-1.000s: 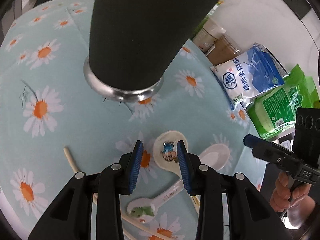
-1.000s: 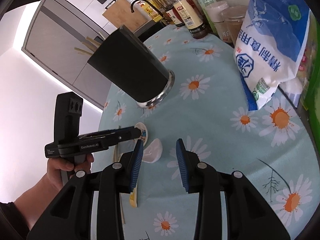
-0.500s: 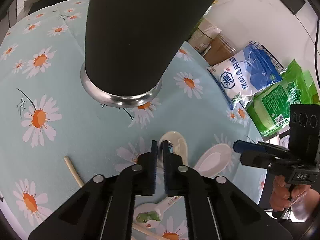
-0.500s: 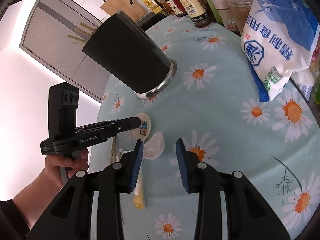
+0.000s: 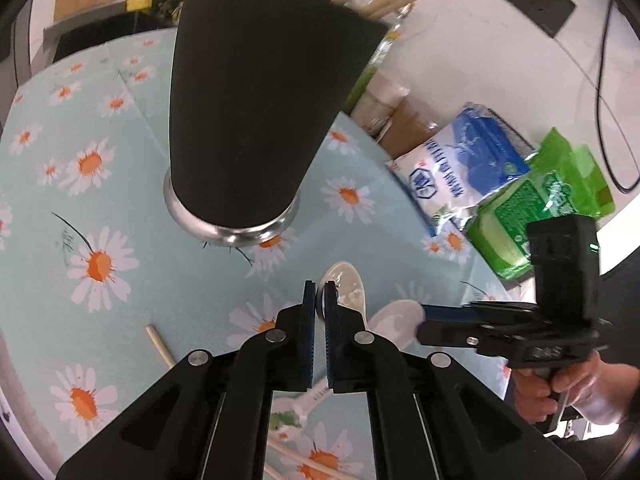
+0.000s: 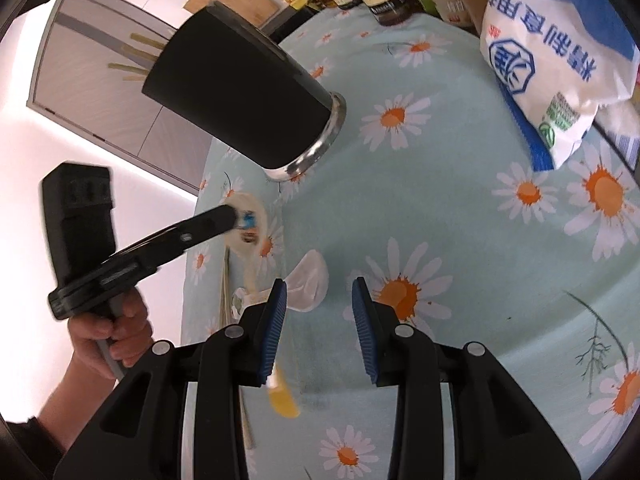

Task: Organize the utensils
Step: 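Close the left tool on a white spoon while the right tool grasps another spoon, then lift both held white spoons up over the black cup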

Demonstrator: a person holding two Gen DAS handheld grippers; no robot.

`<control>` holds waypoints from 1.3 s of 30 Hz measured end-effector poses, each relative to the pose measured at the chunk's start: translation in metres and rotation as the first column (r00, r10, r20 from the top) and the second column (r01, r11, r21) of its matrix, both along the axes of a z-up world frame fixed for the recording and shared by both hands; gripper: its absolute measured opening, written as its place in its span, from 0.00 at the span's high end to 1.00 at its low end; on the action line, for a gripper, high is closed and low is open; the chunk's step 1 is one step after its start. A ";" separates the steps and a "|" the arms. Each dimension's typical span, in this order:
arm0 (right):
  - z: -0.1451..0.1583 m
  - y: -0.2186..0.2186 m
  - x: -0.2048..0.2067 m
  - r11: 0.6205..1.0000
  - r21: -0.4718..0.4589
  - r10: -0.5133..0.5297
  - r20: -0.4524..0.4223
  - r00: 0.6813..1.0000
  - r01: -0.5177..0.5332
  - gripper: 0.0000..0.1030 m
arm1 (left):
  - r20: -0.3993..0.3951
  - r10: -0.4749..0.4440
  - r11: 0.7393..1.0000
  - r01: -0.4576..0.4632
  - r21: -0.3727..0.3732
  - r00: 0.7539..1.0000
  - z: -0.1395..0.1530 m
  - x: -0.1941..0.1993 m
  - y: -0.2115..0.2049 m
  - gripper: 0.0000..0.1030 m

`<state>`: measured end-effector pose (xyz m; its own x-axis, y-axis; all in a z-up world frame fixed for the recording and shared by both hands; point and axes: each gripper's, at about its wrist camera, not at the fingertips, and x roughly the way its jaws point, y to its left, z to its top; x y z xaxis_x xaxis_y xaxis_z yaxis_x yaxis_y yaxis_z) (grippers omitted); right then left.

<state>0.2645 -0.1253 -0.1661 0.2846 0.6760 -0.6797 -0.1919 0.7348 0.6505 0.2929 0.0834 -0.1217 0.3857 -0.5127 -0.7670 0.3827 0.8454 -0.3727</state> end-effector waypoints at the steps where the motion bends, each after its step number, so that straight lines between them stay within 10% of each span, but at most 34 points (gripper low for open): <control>1: -0.001 0.001 0.001 1.000 0.012 -0.003 -0.011 1.000 0.003 0.66 | 0.011 -0.001 1.000 0.001 0.000 1.000 0.005 -0.003 0.001 0.97; 22: -0.012 0.003 0.004 0.993 0.009 -0.117 -0.071 0.991 0.118 0.92 | 0.106 0.062 0.998 -0.058 -0.038 0.992 0.049 -0.046 0.034 0.97; 39: 0.082 0.012 0.009 0.952 -0.306 0.118 0.266 0.957 -0.033 0.94 | 0.241 0.122 0.992 -0.128 0.011 0.963 0.084 -0.052 0.042 0.97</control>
<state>0.2733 -0.1137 -0.0841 0.4469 0.4840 -0.7523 -0.3960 0.8611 0.3188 0.2412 0.1250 -0.0375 0.6197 -0.4296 -0.6568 0.3487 0.9005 -0.2600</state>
